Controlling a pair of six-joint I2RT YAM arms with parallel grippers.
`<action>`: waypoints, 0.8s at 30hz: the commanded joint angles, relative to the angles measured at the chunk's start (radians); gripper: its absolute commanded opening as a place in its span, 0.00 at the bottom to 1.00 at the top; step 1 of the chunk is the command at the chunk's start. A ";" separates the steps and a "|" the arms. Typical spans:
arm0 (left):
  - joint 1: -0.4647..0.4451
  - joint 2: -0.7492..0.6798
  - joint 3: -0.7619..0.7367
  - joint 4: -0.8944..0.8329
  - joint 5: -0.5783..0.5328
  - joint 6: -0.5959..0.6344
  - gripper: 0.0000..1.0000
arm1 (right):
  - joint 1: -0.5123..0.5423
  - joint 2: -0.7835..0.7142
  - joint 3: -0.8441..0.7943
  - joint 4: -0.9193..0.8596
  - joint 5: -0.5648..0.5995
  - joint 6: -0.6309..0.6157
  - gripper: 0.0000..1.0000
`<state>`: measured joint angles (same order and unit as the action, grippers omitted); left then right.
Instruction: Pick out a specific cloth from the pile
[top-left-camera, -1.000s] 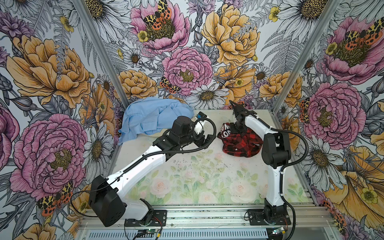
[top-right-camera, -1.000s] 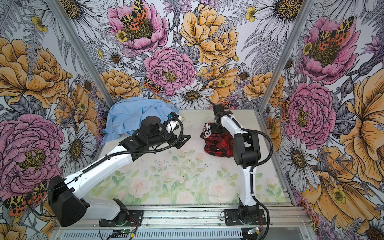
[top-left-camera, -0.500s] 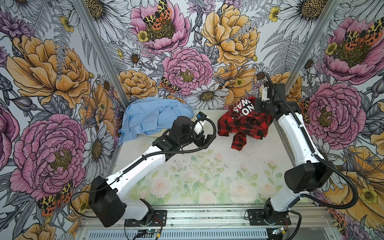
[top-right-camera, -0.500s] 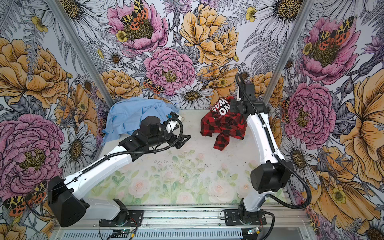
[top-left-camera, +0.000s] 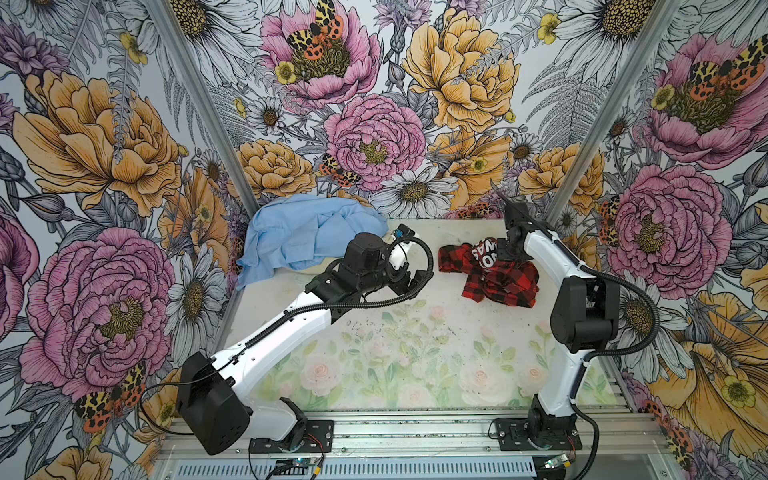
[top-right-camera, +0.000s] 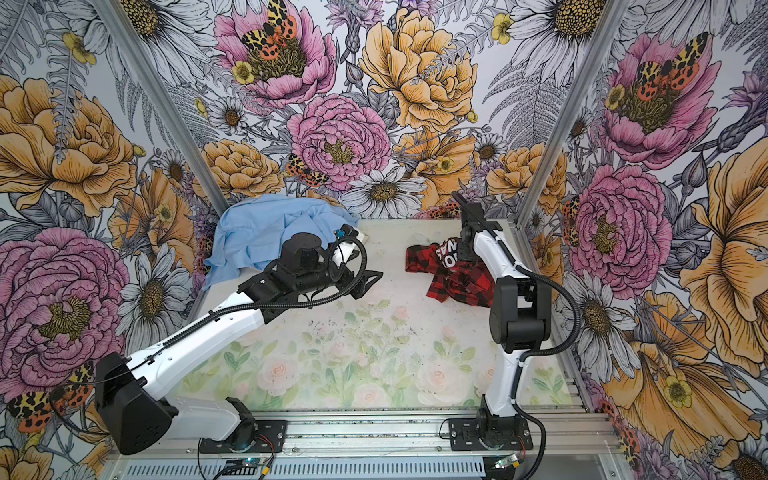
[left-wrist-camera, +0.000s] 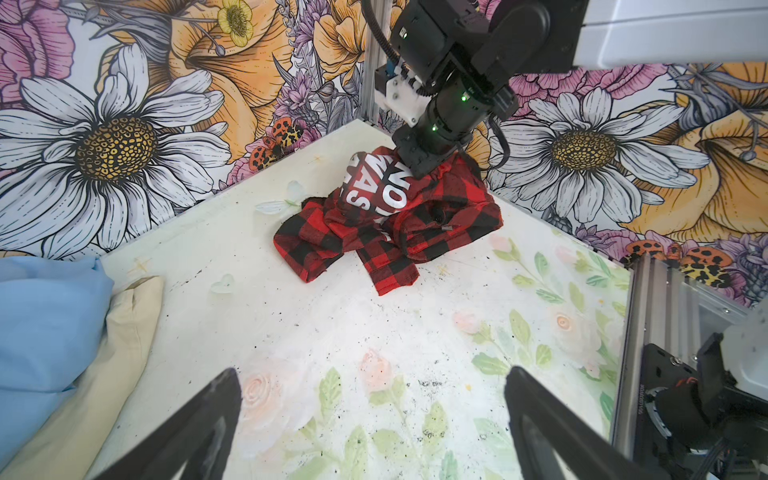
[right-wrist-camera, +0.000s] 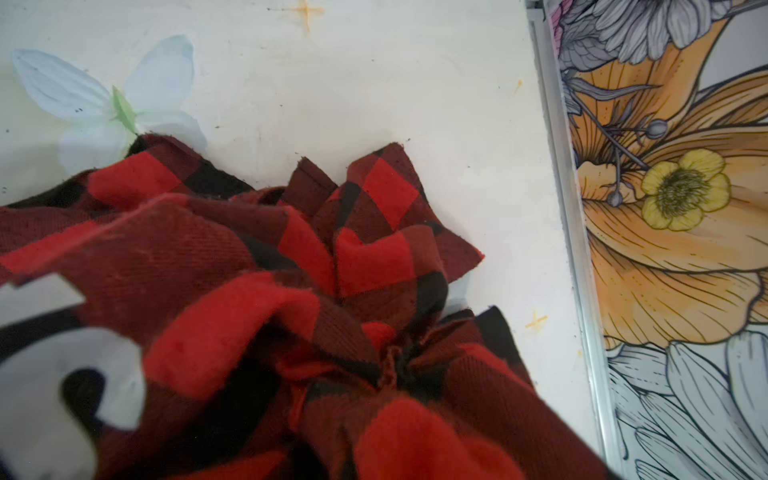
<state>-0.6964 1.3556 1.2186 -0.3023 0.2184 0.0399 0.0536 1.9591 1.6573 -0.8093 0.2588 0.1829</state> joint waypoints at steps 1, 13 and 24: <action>-0.005 -0.001 0.009 0.005 0.006 0.008 0.99 | 0.037 0.031 -0.017 0.081 -0.023 0.029 0.00; -0.005 -0.021 0.010 0.002 0.003 0.009 0.99 | 0.103 0.035 -0.035 0.125 -0.164 0.021 0.00; -0.011 -0.023 0.005 0.000 -0.001 0.012 0.99 | 0.138 0.071 -0.058 0.156 -0.174 0.063 0.52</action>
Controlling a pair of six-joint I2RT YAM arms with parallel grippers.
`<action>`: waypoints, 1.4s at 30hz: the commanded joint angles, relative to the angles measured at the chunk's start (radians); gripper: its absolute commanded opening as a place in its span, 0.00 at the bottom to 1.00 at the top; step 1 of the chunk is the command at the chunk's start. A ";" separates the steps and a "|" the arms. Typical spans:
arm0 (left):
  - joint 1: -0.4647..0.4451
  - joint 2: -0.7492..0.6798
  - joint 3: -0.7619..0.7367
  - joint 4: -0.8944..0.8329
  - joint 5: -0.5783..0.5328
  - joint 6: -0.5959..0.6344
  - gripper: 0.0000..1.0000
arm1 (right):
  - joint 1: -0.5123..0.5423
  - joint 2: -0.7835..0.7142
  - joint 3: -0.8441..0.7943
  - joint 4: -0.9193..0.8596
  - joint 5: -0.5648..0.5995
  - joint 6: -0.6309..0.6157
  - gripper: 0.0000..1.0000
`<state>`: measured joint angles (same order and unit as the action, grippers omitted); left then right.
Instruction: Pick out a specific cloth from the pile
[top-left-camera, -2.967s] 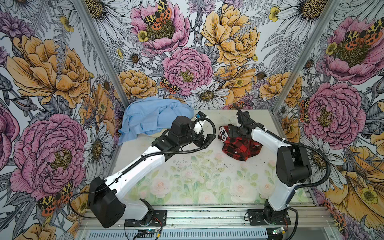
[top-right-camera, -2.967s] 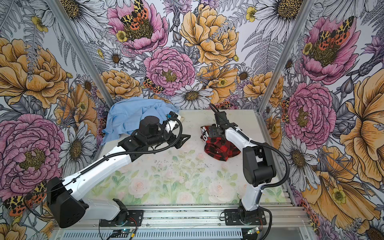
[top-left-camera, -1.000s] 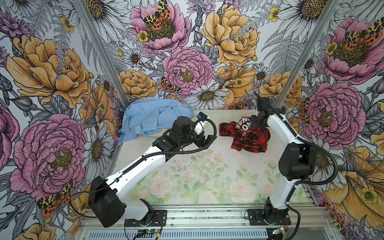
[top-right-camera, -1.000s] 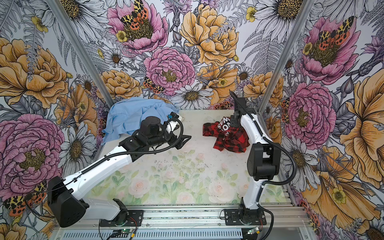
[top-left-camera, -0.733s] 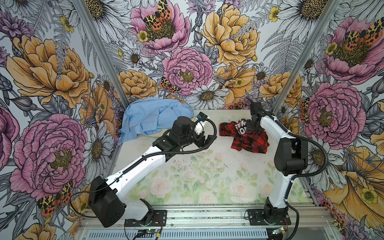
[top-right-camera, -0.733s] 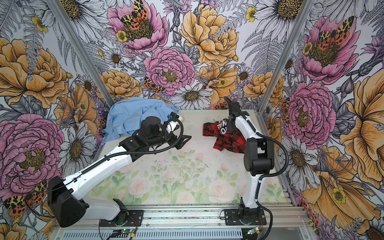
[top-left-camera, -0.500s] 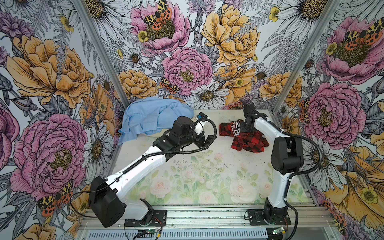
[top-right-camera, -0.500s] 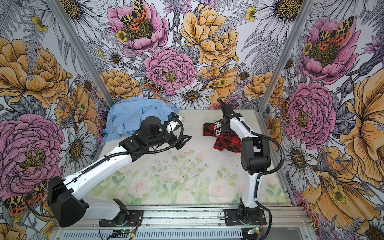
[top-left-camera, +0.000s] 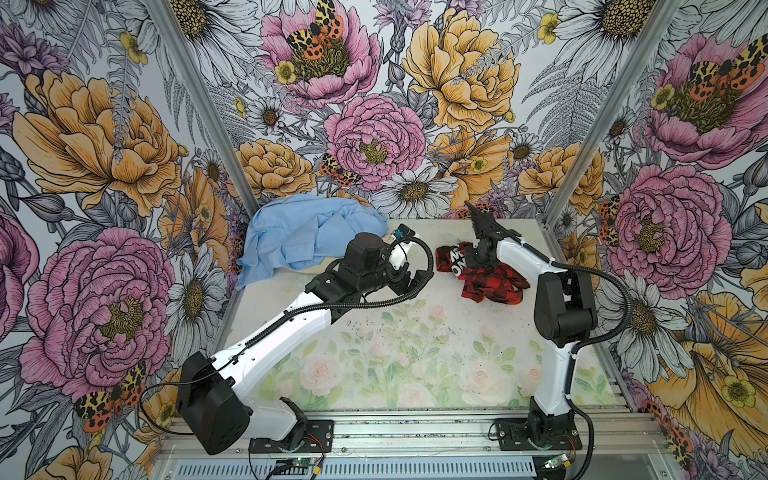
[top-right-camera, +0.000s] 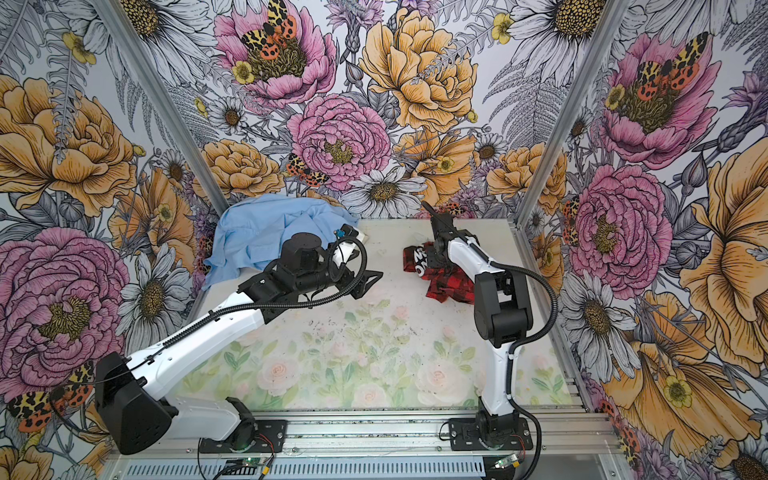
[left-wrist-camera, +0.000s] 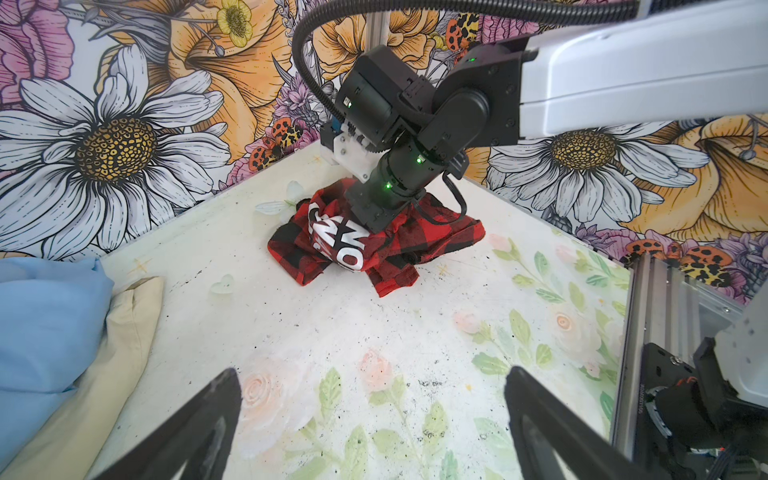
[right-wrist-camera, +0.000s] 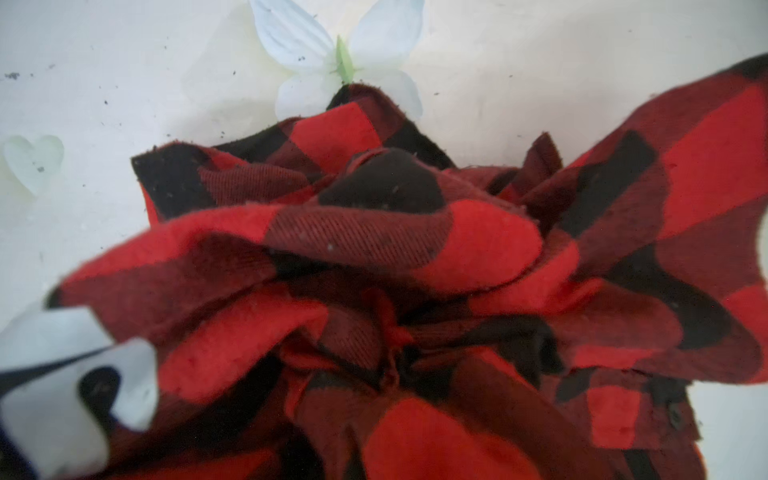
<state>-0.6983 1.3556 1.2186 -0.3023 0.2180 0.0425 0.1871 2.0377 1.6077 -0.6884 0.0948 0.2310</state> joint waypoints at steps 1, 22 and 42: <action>-0.009 -0.022 0.007 0.001 0.000 0.010 0.99 | 0.005 -0.026 -0.016 0.043 0.003 0.013 0.62; -0.012 -0.022 0.011 0.000 0.015 0.005 0.99 | 0.013 -0.465 -0.278 0.082 0.137 -0.139 0.99; -0.020 -0.032 0.012 -0.001 0.018 0.006 0.99 | 0.104 -0.173 -0.285 0.195 0.347 -0.337 1.00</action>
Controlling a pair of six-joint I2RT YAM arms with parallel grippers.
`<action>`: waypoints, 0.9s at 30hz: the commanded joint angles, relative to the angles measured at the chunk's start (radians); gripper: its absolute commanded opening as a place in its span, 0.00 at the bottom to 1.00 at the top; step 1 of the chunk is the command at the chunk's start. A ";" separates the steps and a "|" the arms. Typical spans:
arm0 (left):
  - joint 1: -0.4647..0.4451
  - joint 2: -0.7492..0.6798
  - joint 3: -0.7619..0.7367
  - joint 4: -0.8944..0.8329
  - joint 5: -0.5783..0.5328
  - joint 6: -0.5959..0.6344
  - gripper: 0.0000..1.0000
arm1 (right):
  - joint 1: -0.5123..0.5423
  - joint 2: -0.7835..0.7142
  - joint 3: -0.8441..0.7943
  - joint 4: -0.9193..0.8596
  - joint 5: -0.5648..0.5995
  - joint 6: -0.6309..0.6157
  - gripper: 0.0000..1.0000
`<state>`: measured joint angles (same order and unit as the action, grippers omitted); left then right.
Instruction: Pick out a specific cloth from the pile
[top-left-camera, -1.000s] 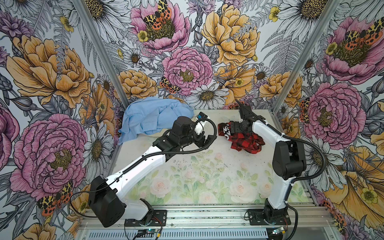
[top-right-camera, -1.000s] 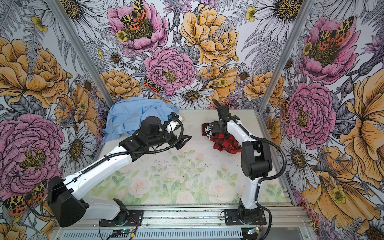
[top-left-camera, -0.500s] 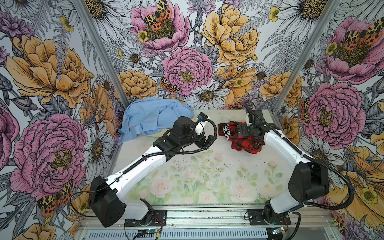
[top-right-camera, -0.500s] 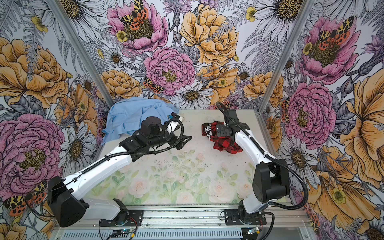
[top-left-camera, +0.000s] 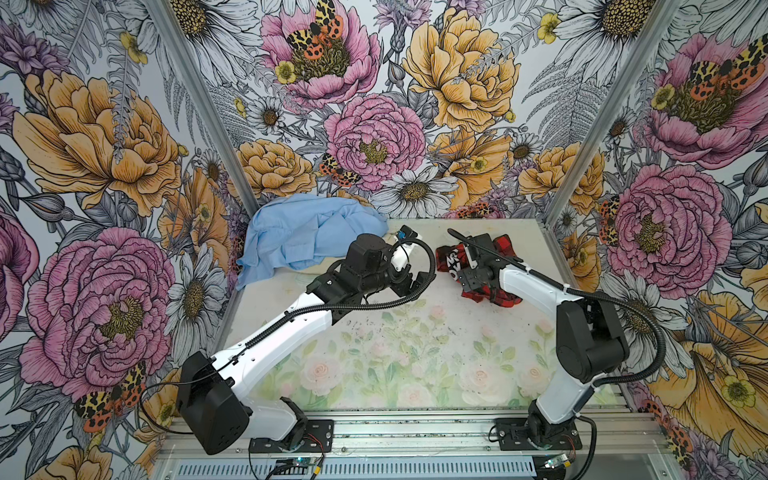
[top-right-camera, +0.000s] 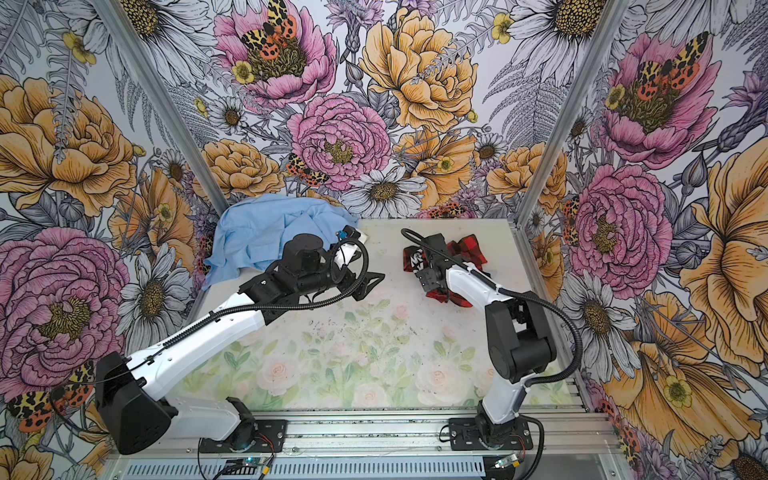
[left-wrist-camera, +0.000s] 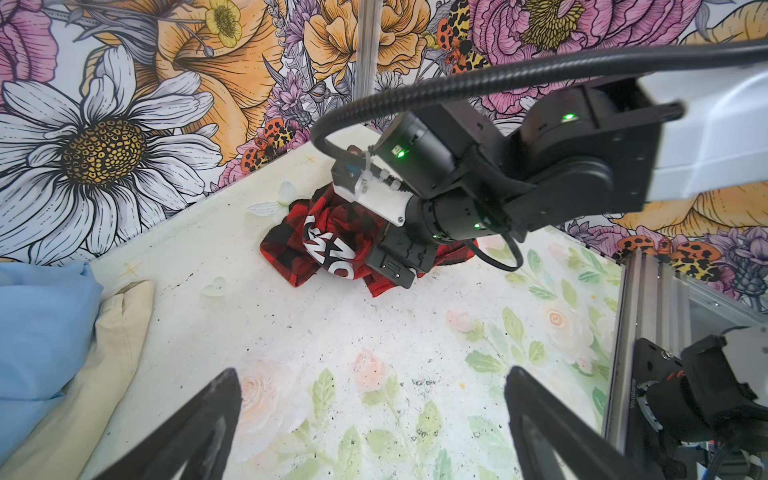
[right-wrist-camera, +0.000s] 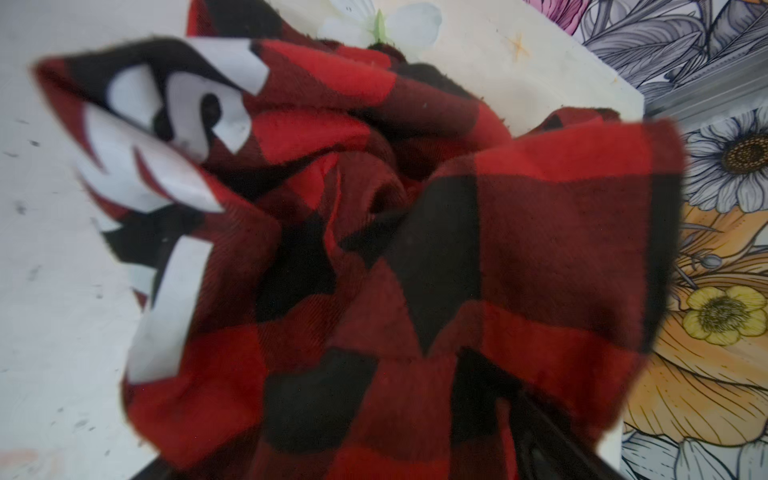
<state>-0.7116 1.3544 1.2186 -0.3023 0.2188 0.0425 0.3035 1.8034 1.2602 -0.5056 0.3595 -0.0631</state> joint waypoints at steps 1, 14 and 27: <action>-0.006 -0.031 0.012 -0.001 0.015 0.007 0.99 | -0.023 0.094 0.095 0.005 0.074 -0.042 1.00; -0.006 -0.020 0.013 -0.003 0.021 0.006 0.99 | -0.199 0.468 0.593 -0.393 -0.299 0.073 0.99; -0.006 -0.026 0.013 -0.003 0.022 0.007 0.99 | -0.216 0.542 0.688 -0.476 -0.507 0.095 0.40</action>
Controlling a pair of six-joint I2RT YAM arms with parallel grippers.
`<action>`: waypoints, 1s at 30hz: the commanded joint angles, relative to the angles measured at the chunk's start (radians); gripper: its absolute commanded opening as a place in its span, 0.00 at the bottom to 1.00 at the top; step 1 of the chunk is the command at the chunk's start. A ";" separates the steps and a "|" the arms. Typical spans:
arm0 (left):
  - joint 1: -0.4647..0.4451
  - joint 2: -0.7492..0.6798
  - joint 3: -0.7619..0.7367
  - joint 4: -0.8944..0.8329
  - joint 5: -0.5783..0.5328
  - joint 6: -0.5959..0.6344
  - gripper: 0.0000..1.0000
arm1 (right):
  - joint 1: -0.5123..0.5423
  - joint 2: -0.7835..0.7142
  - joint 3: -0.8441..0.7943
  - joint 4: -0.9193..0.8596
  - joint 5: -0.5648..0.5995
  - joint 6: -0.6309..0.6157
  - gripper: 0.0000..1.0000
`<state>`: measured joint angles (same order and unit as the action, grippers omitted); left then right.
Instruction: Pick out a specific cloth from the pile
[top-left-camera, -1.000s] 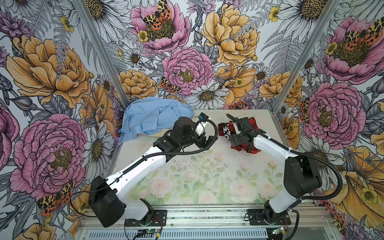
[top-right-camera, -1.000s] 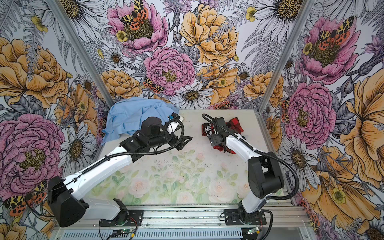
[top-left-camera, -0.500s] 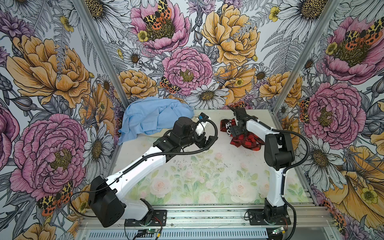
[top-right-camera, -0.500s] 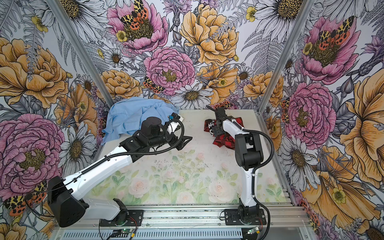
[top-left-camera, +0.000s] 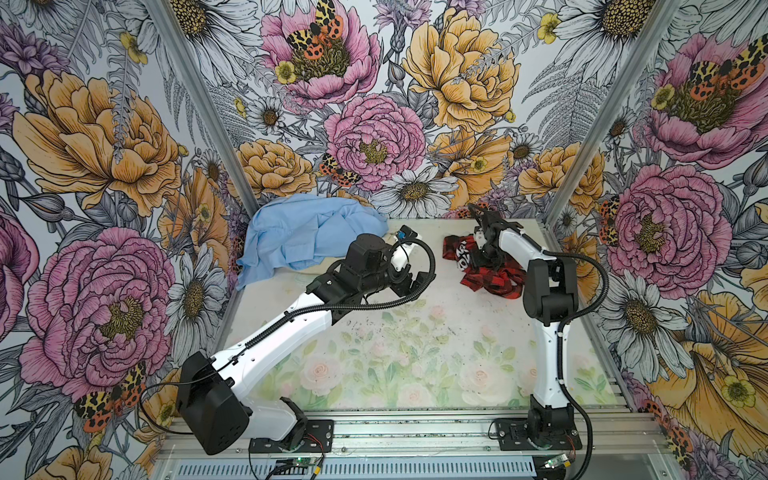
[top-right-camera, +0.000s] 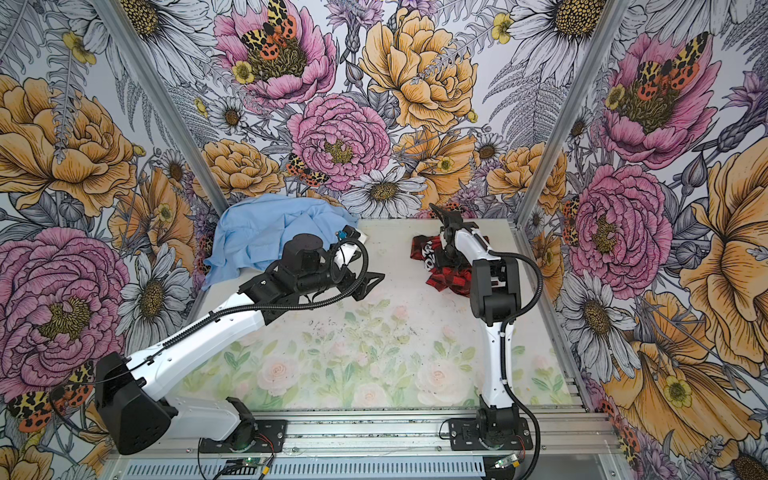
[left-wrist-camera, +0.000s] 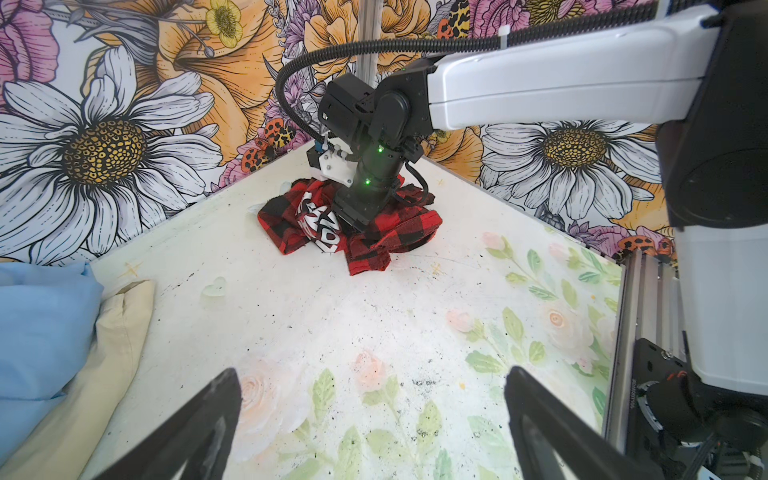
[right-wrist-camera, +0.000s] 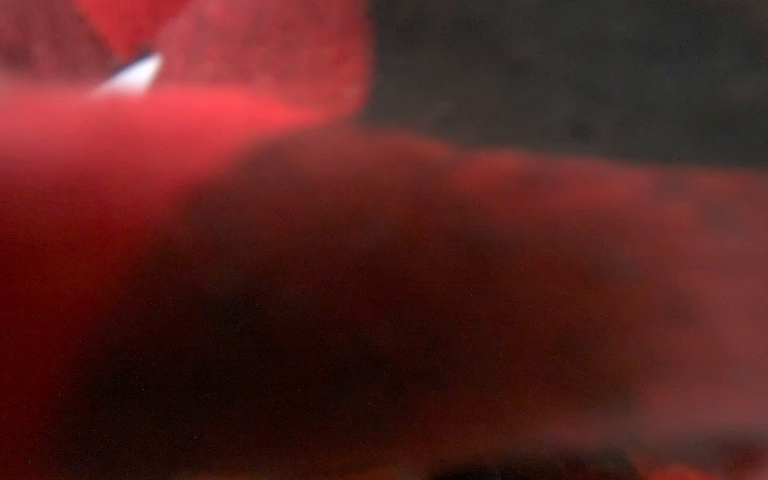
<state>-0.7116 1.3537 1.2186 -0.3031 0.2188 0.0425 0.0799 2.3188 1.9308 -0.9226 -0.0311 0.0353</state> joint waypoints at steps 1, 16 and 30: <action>-0.006 -0.027 0.012 -0.002 0.019 0.007 0.99 | 0.008 0.013 0.034 -0.058 -0.151 -0.005 0.21; -0.002 -0.040 0.011 -0.002 0.012 0.007 0.99 | -0.086 -0.366 0.149 -0.120 -0.181 0.148 0.00; -0.002 -0.038 0.009 -0.001 0.009 0.007 0.99 | -0.174 -0.387 0.339 -0.431 0.105 0.094 0.00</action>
<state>-0.7113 1.3350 1.2186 -0.3058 0.2188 0.0425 -0.1020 1.9133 2.2070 -1.2865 -0.0467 0.1486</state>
